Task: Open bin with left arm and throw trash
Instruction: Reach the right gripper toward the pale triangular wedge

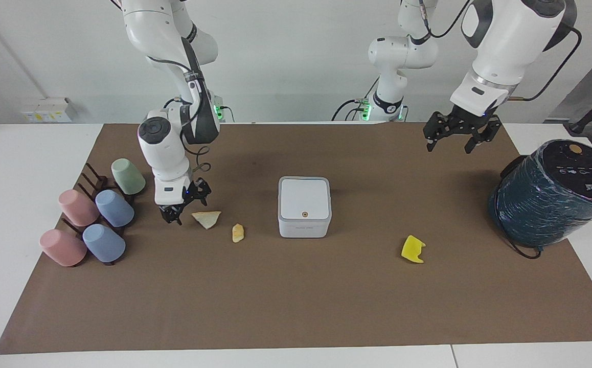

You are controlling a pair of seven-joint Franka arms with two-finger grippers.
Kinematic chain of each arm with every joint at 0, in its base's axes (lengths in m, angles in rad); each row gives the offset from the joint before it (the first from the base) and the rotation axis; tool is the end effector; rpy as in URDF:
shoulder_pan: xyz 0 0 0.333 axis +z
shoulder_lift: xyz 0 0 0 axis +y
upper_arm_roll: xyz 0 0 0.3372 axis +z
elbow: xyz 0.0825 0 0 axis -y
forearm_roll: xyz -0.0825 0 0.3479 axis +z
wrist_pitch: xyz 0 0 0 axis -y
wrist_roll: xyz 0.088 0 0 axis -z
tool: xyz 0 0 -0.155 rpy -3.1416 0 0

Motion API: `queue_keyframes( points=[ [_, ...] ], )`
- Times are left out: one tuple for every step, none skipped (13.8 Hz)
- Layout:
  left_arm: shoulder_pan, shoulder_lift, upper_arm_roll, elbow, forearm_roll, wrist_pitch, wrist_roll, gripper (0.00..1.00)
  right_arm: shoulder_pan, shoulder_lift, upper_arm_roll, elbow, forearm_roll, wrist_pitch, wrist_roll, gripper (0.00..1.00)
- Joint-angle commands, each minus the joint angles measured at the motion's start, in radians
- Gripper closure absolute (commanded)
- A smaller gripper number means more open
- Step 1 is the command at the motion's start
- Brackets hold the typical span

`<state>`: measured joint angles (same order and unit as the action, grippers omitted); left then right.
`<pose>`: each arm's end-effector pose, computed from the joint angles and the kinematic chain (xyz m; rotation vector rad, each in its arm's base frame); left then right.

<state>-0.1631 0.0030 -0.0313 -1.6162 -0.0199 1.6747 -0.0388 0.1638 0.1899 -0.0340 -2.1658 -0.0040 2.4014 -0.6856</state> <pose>0.5209 -0.1055 0.5857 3.1050 -0.2397 0.0822 0.5395 0.0705 0.3103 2.8616 1.2421 0.0648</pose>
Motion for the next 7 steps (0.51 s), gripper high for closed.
queue_keyframes(
  points=[
    [-0.048,-0.018,0.008,-0.037,0.008,0.049,-0.009,0.0,-0.006,-0.018,0.003,-0.052,0.006,0.048,-0.081,0.0],
    [-0.061,-0.011,0.007,-0.037,0.003,0.071,-0.015,0.0,-0.006,-0.017,0.003,-0.052,0.006,0.061,-0.083,0.0],
    [-0.073,0.001,0.007,-0.037,-0.005,0.091,-0.045,0.0,-0.009,-0.014,0.003,-0.052,0.006,0.062,-0.083,0.04],
    [-0.081,0.015,0.007,-0.036,-0.038,0.12,-0.068,0.0,-0.009,-0.01,0.003,-0.052,0.034,0.068,-0.084,0.09],
    [-0.081,0.025,0.008,-0.037,-0.058,0.141,-0.069,0.34,-0.003,-0.007,0.003,-0.052,0.061,0.076,-0.084,0.12],
    [-0.084,0.029,0.007,-0.04,-0.06,0.155,-0.067,0.64,0.0,-0.001,0.005,-0.052,0.064,0.087,-0.086,0.12],
    [-0.102,0.032,0.007,-0.042,-0.061,0.164,-0.069,0.78,0.002,0.0,0.005,-0.052,0.064,0.096,-0.095,0.13]
  ],
)
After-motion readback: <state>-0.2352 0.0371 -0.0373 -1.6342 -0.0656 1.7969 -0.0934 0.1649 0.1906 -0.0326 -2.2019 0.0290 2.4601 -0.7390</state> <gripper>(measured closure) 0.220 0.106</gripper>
